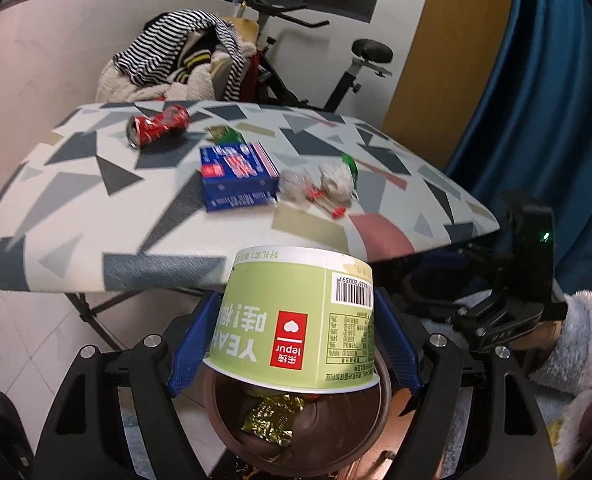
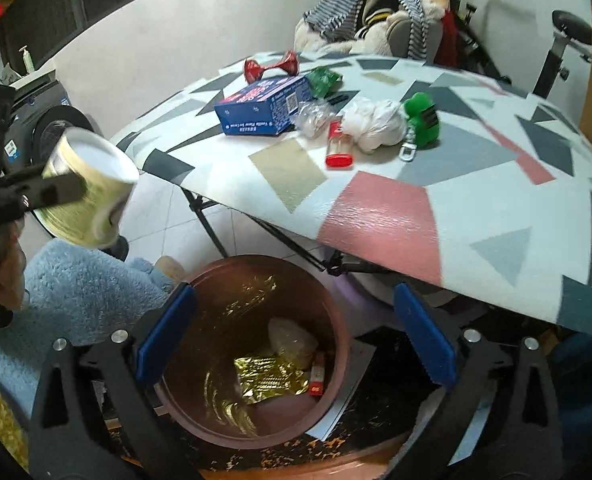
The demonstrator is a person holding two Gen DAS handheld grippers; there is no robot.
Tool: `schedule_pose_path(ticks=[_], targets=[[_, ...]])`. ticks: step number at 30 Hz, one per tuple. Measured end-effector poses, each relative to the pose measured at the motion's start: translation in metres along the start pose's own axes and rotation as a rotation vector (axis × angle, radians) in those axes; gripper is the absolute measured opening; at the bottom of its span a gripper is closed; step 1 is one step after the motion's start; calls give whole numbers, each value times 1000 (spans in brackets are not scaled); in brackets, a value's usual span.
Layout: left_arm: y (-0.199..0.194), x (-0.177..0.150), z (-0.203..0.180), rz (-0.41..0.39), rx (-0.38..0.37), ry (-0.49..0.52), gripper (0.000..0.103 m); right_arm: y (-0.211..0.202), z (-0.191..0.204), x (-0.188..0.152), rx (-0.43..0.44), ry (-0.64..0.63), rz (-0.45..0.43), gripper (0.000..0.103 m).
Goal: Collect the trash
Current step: 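Lower the yogurt cup into the bin and open the left tool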
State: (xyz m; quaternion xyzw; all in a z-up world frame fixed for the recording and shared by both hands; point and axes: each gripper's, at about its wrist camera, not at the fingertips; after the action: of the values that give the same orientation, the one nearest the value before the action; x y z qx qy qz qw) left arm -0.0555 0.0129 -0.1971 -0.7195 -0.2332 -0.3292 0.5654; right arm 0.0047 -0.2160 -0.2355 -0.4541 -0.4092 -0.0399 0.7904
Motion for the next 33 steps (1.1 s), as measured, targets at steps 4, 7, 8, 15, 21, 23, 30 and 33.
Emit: schedule_pose_path(ticks=[4,7,8,15,21,23,30,33], targets=[[15,-20,-10,45,-1,33,75,-4,-3,-6,-51,19,-29,97],[30,-29,-15,99,0,45,75,-6,-8,-8,-57,53,-46,97],[33,-30,-15,111,2,46,75,-4,-8,-9,-58,55,-42,97],[53,-35,-20,172,11,86,75,3,-11,-9,-76,64,-29,97],[60,-38,-21,195,15,89,75,7,-6,-12,-82,50,-16,97],[59,-37,-19,193,16,81,75,7,-5,-12,-82,42,-15,97],[61,-37,-19,203,21,71,75,7,-5,-12,-80,45,-16,97],[63,-37,-19,210,17,68,82,7,-5,-12,-80,47,-14,97]])
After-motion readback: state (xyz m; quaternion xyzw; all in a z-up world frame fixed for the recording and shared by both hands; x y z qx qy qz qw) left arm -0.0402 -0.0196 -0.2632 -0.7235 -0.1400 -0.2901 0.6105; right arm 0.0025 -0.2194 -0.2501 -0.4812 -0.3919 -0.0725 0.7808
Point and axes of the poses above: each gripper's, at about its wrist camera, not at the fingertips, and y roughly the way its jaws point, z to its left, x to its top, and after that the axes turned 6 degrees about x, right-handed
